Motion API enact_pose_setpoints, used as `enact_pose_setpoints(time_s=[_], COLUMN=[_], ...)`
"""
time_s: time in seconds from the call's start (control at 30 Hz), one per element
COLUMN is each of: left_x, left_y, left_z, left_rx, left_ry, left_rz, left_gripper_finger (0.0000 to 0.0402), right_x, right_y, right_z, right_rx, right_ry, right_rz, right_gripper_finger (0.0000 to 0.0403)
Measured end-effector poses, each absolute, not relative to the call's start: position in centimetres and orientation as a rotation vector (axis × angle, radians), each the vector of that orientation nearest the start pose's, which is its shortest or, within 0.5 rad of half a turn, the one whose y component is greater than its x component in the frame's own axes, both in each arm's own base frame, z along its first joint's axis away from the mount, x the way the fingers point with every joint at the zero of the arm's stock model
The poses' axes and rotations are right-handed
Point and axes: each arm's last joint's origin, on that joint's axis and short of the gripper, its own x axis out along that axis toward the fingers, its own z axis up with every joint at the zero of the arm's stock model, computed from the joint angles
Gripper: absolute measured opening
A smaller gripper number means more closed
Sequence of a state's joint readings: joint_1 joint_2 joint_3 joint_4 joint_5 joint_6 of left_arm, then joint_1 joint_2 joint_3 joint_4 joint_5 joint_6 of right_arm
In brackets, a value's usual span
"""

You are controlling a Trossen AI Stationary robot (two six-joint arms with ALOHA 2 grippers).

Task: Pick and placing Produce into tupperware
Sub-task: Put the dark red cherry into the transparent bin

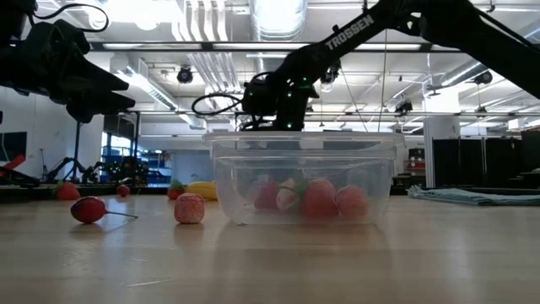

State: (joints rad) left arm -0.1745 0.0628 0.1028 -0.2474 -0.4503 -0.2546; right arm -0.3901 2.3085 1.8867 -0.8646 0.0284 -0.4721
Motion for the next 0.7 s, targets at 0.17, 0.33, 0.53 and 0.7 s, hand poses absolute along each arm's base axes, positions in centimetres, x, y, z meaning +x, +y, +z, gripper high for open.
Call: enact_pose_setpoints(time_s=[0.17,0.33,0.53,0.7], left_x=[9.16,9.15,9.15,9.17], left_y=[-0.34,-0.33,-0.34,-0.34], left_z=[17.04,17.06,17.06,17.04], left_rx=[-0.187,-0.188,-0.188,-0.187], left_ry=[0.163,0.162,0.162,0.164], left_rz=[0.298,0.298,0.298,0.298], left_gripper_finger=[0.0258,0.0258,0.0258,0.0258], right_x=[43.81,43.59,43.42,43.42], right_y=[-18.2,-18.16,-18.04,-18.03], right_z=[16.04,15.94,15.86,15.86], right_rx=[-0.191,-0.189,-0.147,-0.145], right_ry=[1.314,1.337,1.35,1.351], right_rz=[-0.078,-0.076,-0.08,-0.083], right_gripper_finger=[0.0165,0.0141,0.0121,0.0123])
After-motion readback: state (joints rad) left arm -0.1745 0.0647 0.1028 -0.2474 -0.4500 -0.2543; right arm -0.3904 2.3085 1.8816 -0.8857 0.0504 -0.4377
